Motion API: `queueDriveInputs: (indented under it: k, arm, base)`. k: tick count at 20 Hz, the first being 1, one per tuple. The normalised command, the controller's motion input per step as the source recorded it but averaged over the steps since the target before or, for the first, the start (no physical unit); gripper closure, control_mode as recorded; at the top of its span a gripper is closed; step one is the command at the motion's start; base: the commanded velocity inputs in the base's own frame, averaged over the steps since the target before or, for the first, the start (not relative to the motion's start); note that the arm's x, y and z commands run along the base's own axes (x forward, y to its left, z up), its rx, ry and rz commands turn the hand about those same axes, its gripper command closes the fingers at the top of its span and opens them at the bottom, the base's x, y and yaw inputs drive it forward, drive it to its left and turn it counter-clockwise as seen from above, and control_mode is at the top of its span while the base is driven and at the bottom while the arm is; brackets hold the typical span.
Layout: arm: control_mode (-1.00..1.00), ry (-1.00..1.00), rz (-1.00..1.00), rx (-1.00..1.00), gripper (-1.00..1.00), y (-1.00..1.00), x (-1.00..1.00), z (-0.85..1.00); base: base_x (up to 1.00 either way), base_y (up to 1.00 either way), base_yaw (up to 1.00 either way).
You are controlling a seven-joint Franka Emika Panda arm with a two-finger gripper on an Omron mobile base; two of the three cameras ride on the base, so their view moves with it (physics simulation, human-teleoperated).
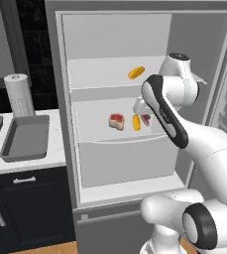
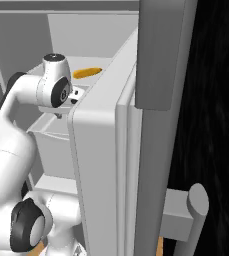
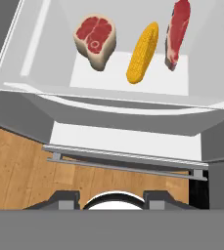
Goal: Place one corn and one steak in each tupperware on the nearby counter, to pack two identical lunches.
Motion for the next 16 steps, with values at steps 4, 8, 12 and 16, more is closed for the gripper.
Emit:
queueDriveInputs:
  k: [4, 8, 12, 16]
  arm:
    - [-1.00, -0.01, -0.02, 0.00, -1.00, 0.00, -0.26, 0.00]
    - [-1.00, -0.19, -0.07, 0.00, -1.00, -0.04, -0.44, 0.02]
    - [-1.00, -0.29, -0.10, 0.00, -1.00, -0.03, -0.31, 0.15]
    - [-1.00, -0.13, -0.14, -0.01, -1.00, 0.00, -0.17, 0.30]
  base:
    - [0.00, 0.00, 0.00]
    - [0.00, 0.00, 0.00]
    - [0.00, 0.00, 0.00]
    - [0.00, 0.00, 0.00]
